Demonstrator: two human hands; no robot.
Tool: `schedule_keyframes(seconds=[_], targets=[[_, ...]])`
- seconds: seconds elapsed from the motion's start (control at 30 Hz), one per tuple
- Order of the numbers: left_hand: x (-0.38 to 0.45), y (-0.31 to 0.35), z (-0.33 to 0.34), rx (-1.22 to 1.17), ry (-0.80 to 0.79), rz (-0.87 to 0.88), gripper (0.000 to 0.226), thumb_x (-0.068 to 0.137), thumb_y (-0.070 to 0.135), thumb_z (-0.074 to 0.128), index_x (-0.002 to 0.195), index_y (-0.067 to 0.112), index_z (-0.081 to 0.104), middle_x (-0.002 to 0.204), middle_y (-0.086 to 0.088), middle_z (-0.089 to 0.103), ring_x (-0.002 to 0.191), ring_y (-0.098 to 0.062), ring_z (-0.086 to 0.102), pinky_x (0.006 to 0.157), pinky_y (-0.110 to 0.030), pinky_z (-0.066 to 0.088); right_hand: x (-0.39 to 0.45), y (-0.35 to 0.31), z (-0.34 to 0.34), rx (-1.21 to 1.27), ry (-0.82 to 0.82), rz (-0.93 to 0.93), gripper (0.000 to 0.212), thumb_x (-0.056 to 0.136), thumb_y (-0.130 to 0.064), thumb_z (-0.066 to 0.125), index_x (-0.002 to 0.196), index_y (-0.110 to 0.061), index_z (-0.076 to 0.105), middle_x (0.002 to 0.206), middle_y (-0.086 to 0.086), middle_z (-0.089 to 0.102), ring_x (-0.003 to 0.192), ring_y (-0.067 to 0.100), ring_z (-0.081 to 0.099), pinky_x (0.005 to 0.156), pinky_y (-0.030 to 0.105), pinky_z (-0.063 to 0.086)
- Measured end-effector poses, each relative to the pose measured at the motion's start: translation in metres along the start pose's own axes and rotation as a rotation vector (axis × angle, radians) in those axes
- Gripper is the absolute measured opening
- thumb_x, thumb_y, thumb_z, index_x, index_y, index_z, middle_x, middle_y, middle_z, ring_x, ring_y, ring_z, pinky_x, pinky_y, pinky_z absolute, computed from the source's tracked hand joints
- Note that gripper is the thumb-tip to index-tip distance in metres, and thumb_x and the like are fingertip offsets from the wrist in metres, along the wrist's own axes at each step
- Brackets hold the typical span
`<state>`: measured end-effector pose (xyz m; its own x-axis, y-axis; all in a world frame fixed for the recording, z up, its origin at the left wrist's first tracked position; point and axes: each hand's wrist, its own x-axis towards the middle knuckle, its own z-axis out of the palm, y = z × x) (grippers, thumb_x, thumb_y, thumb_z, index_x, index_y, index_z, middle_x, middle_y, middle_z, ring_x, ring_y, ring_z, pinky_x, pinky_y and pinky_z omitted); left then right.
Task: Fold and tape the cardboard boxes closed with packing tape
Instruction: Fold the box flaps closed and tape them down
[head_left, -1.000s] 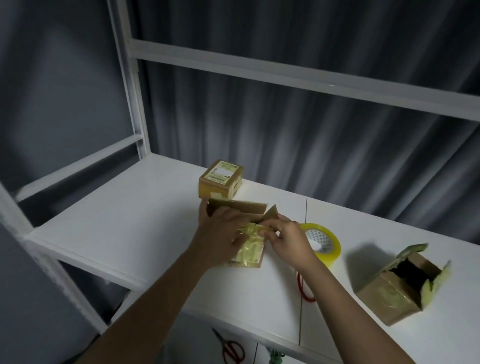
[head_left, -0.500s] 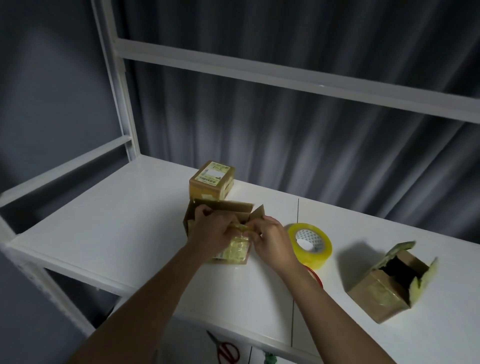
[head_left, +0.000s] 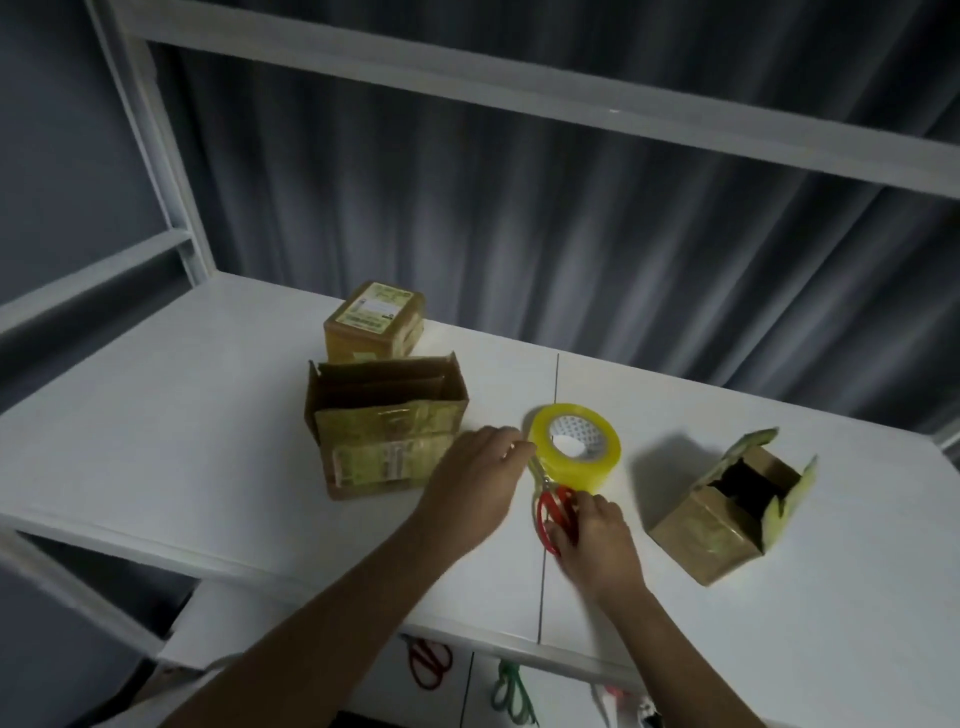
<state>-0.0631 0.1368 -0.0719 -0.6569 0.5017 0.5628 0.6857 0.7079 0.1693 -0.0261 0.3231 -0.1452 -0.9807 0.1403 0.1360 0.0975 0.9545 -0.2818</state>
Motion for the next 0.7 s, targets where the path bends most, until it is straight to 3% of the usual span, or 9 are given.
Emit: schedule_keyframes(seconds=[0.07, 0.13, 0.2, 0.27, 0.37, 0.53, 0.7], targets=[[0.013, 0.015, 0.017, -0.17, -0.21, -0.129, 0.039, 0.083, -0.001, 0.057, 0.121, 0.005, 0.059, 0.113, -0.012, 0.064, 0.103, -0.03, 0.06, 0.086, -0.038, 0.052, 0.001, -0.001, 0.002, -0.049, -0.025, -0.009, 0.034, 0.089, -0.03, 0.057, 0.116, -0.009, 0.058, 0.105, 0.011, 0.063, 0.1, 0.03, 0.055, 0.082, 0.035, 0.043], [0.029, 0.016, 0.035, -0.232, -0.356, -0.265, 0.045, 0.091, 0.005, 0.046, 0.136, 0.009, 0.046, 0.135, -0.01, 0.053, 0.123, -0.027, 0.049, 0.102, -0.037, 0.041, 0.004, 0.0, 0.0, -0.091, -0.008, -0.064, 0.028, 0.085, -0.026, 0.065, 0.106, -0.007, 0.063, 0.092, 0.011, 0.065, 0.084, 0.031, 0.062, 0.069, 0.034, 0.048], [0.046, 0.013, 0.052, -0.237, -0.441, -0.257, 0.052, 0.092, 0.006, 0.045, 0.143, 0.013, 0.04, 0.149, -0.006, 0.038, 0.135, -0.021, 0.037, 0.111, -0.031, 0.029, 0.005, 0.004, -0.002, -0.177, 0.058, -0.151, 0.03, 0.065, -0.019, 0.084, 0.087, -0.007, 0.067, 0.07, 0.009, 0.063, 0.055, 0.028, 0.061, 0.047, 0.029, 0.046], [0.058, 0.003, 0.065, -0.209, -0.56, -0.188, 0.053, 0.092, 0.003, 0.044, 0.143, 0.017, 0.039, 0.154, 0.0, 0.029, 0.139, -0.018, 0.03, 0.113, -0.028, 0.024, 0.005, 0.005, -0.007, -0.281, 0.118, -0.214, 0.039, 0.049, -0.017, 0.092, 0.08, -0.008, 0.071, 0.064, 0.006, 0.061, 0.044, 0.024, 0.056, 0.042, 0.023, 0.041], [0.057, -0.011, 0.076, -0.214, -0.648, -0.143, 0.057, 0.089, -0.003, 0.043, 0.142, 0.019, 0.041, 0.154, 0.002, 0.029, 0.139, -0.019, 0.032, 0.112, -0.03, 0.027, 0.004, 0.019, -0.011, -0.361, 0.125, -0.342, 0.04, 0.051, -0.02, 0.092, 0.085, -0.008, 0.074, 0.071, 0.005, 0.064, 0.057, 0.023, 0.061, 0.051, 0.024, 0.045], [0.05, -0.018, 0.083, -0.238, -0.57, -0.097, 0.06, 0.086, -0.007, 0.044, 0.14, 0.02, 0.043, 0.153, 0.005, 0.03, 0.136, -0.019, 0.036, 0.111, -0.029, 0.028, 0.006, 0.04, -0.027, -0.392, 0.106, -0.487, 0.04, 0.059, -0.026, 0.088, 0.092, -0.007, 0.074, 0.082, 0.004, 0.067, 0.069, 0.022, 0.065, 0.062, 0.026, 0.05], [0.051, -0.018, 0.091, -0.243, -0.603, -0.13, 0.06, 0.088, -0.006, 0.041, 0.141, 0.022, 0.042, 0.154, 0.006, 0.026, 0.141, -0.018, 0.028, 0.114, -0.031, 0.023, -0.024, 0.05, -0.023, -0.412, -0.078, -0.521, 0.053, 0.05, -0.029, 0.09, 0.096, -0.012, 0.073, 0.091, 0.003, 0.069, 0.074, 0.019, 0.067, 0.064, 0.026, 0.052]])
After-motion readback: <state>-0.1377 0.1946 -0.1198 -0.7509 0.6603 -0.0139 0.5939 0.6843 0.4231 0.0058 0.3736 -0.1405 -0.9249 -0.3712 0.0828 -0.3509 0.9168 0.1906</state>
